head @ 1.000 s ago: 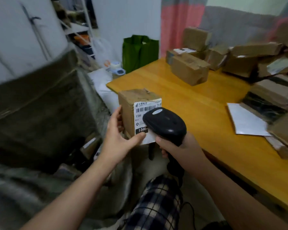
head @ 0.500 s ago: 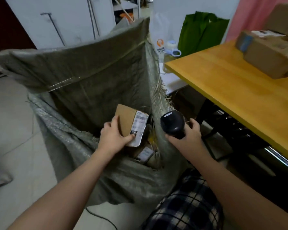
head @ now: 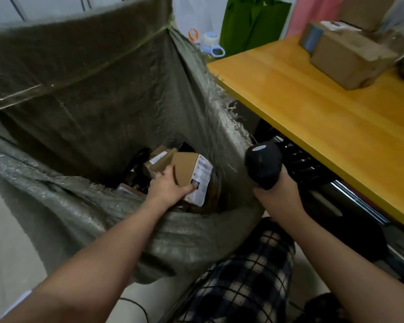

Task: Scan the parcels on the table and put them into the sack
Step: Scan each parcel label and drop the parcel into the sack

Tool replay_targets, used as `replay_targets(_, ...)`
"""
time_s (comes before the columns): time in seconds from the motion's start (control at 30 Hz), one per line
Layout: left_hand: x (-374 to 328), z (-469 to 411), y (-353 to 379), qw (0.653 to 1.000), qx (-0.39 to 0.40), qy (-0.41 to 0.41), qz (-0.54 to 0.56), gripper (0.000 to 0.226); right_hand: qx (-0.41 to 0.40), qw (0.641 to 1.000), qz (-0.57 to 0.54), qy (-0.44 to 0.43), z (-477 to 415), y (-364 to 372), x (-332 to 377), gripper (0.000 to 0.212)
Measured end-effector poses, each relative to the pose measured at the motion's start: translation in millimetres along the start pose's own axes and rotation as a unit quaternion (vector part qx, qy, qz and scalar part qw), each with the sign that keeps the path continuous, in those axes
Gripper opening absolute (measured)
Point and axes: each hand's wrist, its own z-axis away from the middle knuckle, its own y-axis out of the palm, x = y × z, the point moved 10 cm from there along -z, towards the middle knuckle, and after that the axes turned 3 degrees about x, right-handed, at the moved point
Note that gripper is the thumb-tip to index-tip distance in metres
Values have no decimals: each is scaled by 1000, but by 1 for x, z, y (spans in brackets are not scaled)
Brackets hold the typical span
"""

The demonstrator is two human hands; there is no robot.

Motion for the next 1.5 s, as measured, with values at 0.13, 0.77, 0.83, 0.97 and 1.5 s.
replay_targets(0.13,-14,0,17,997,45,-9,-58,97,3,1000,-22,-4,0,1,3,65)
replay_targets(0.77,-280,146,-47,905,-95,414,6,50,-185,975,-114,-55,64,-178,3,16)
replay_targets(0.83,-315,160,-21,892,-60,447,4,49,-223,966,-122,-39,82,-214,-13,15)
replay_targets(0.97,-386,185,33,865,-9,502,-15,50,-294,947,-126,7,117,-279,-58,16)
replay_targets(1.5,-592,262,141,838,29,543,-48,97,-487,850,-175,96,189,-413,-129,14)
